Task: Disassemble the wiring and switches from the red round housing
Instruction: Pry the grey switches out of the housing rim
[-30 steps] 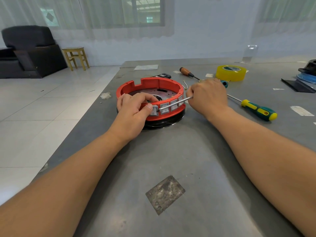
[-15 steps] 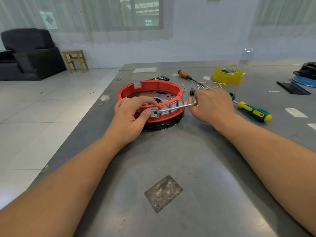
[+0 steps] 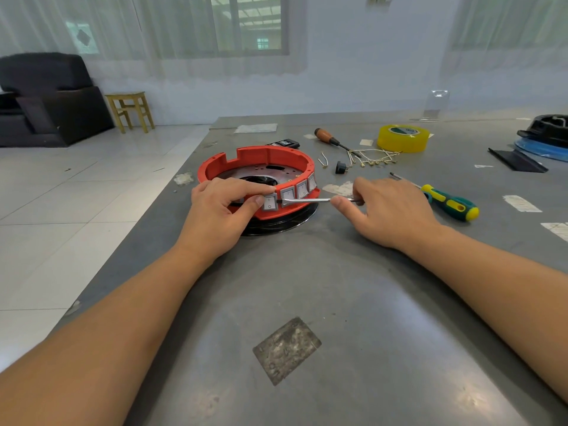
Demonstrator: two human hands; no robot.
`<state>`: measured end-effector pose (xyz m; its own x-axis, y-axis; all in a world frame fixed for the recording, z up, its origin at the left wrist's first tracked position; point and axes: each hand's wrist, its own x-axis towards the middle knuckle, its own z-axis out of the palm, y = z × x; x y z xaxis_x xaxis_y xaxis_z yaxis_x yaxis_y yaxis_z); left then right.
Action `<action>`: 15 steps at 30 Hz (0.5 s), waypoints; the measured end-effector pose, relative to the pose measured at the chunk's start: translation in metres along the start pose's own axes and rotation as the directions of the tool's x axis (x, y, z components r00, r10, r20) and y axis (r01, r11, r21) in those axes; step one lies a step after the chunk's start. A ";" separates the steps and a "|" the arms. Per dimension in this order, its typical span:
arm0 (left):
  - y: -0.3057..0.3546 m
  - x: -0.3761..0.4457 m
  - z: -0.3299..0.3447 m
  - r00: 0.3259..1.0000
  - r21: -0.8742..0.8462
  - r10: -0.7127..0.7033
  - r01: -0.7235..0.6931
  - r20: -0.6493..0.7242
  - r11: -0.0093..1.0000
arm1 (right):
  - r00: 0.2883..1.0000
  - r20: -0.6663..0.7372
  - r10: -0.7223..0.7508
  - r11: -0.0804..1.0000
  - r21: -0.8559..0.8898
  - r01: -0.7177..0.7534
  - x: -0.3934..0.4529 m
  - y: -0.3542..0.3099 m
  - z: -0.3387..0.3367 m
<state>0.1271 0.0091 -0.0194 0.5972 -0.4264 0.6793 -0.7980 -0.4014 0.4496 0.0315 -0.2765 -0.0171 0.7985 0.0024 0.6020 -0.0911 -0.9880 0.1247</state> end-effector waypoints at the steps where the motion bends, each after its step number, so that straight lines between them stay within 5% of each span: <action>1: -0.001 0.000 0.000 1.000 -0.008 0.008 -0.009 -0.004 1.000 | 1.000 0.009 0.001 1.000 -0.018 -0.001 -0.002 -0.001 -0.001; 15: 0.003 0.000 -0.003 0.998 -0.050 -0.037 0.040 0.051 0.998 | 0.995 0.071 0.071 0.995 -0.081 -0.066 -0.017 -0.013 -0.009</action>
<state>0.1249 0.0102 -0.0163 0.6300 -0.4515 0.6319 -0.7766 -0.3767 0.5050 0.0134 -0.2619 -0.0217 0.8301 -0.0791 0.5519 -0.1913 -0.9702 0.1486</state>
